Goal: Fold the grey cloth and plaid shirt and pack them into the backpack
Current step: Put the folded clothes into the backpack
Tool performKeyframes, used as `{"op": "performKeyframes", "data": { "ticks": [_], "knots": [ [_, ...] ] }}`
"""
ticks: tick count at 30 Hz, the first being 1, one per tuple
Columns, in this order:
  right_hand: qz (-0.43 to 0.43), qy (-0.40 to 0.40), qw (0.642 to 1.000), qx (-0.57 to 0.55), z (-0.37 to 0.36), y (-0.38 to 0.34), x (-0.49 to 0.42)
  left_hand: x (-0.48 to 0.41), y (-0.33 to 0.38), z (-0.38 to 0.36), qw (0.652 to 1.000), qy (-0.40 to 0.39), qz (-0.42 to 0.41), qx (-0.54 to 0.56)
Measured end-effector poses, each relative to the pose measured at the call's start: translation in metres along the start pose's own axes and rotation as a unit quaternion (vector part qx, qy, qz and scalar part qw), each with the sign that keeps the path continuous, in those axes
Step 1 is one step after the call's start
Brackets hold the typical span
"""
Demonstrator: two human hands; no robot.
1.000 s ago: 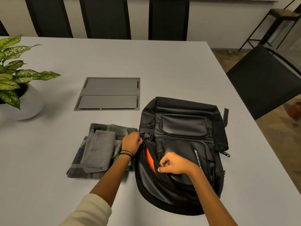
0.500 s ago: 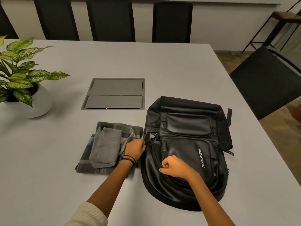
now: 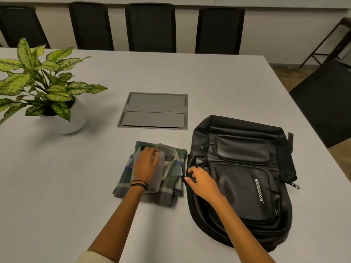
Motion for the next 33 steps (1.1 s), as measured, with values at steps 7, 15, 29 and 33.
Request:
{"op": "performKeyframes", "data": {
  "ticks": [7,15,29,33],
  "knots": [
    [-0.083,0.007,0.978,-0.193,-0.05,-0.041,-0.033,-0.007,-0.071,0.026,0.994,-0.008,0.112,-0.014],
    [-0.191,0.029,0.97,-0.148,-0.094,-0.065,-0.062,0.002,-0.12,0.01,0.949,-0.208,0.233,0.035],
    [-0.298,0.027,0.921,-0.247,-0.107,-0.046,-0.078,-0.014,-0.123,0.0,0.893,-0.302,0.277,0.184],
    [-0.311,-0.014,0.911,-0.271,-0.101,-0.04,-0.084,-0.019,-0.112,0.006,0.882,-0.341,0.273,0.179]
  ]
}}
Point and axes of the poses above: each hand's wrist, its own x-axis away from the middle knuckle, its own z-axis out of the back of the hand, y = z × x, the point moved 2 cm from there along -x, towards the middle knuckle, and after that the axes turned 2 degrees about -x, right-handed, at the moved point
